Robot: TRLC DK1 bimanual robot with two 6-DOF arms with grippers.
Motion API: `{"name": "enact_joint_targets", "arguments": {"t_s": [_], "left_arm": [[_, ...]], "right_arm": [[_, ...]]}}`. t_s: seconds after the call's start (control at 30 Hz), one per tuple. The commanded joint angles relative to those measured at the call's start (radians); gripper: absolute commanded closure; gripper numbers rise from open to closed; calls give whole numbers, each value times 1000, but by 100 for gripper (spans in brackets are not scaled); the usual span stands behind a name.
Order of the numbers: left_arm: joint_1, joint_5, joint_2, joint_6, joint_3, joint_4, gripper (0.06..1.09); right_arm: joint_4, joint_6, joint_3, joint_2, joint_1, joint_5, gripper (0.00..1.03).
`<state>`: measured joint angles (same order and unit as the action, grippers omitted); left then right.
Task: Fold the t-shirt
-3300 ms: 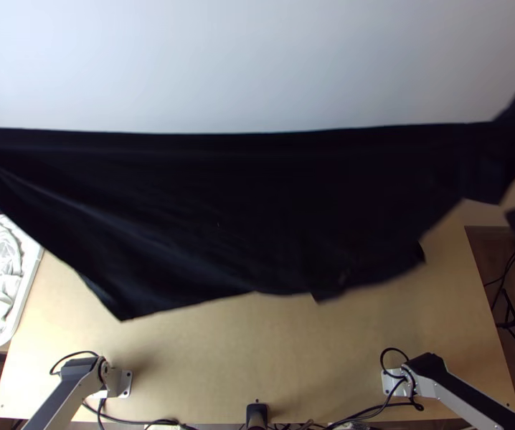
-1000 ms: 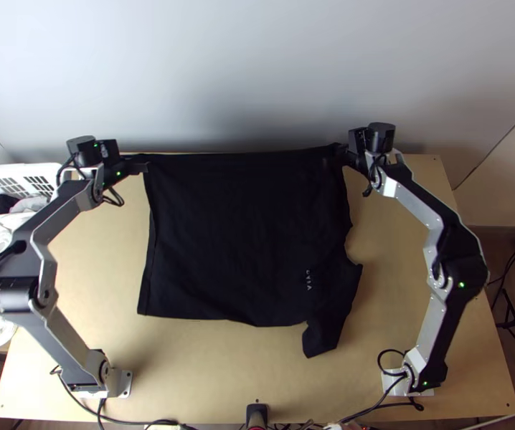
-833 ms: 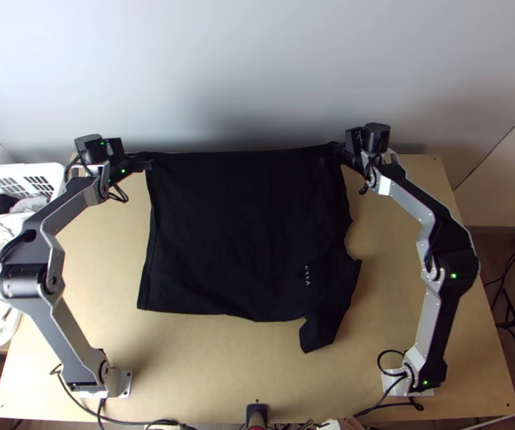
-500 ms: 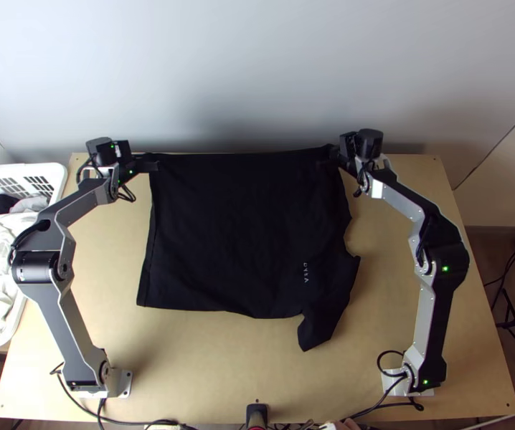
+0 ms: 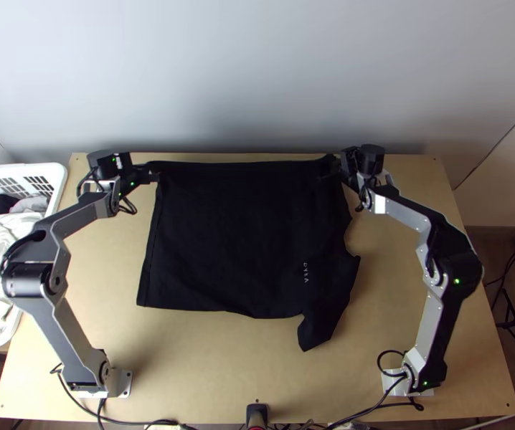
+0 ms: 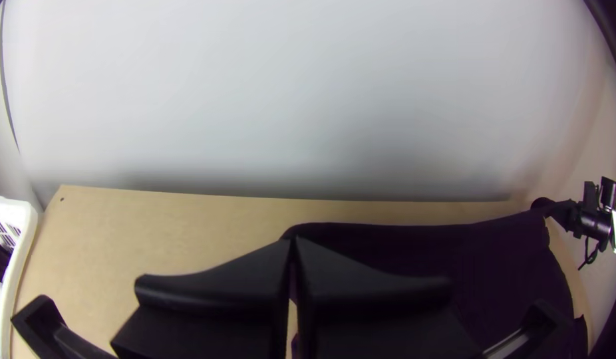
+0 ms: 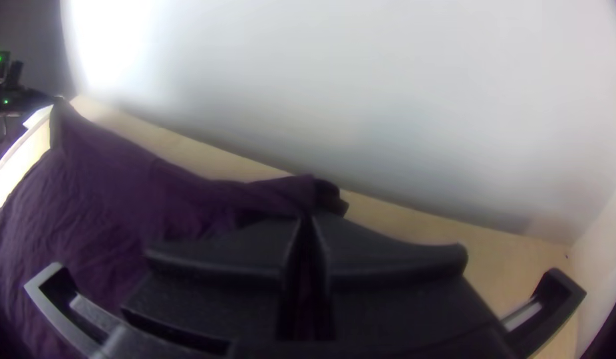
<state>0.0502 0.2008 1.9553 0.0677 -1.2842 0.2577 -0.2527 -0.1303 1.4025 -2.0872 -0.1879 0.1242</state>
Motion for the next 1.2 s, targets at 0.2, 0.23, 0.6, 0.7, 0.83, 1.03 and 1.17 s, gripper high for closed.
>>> {"name": "enact_joint_targets", "arguments": {"t_s": [0.2,0.23,0.6,0.7,0.83,1.03,1.17], "left_arm": [[-7,11,-245,7,279,9,105],[-7,11,-263,9,302,9,105],[-7,12,-453,9,519,-2,105],[-7,12,-493,7,572,-5,105],[-7,12,-547,7,617,-25,105],[-9,12,-613,7,674,-60,105],[-30,12,-647,9,715,-74,105]], "right_arm": [[-19,44,-326,257,-35,0,100],[-19,46,-350,276,-41,0,100],[-19,83,-568,469,-61,0,100],[-19,84,-620,510,-64,0,100],[-19,90,-688,570,-79,0,100],[-5,98,-761,647,-104,-6,100],[3,101,-789,671,-111,-8,100]]}}
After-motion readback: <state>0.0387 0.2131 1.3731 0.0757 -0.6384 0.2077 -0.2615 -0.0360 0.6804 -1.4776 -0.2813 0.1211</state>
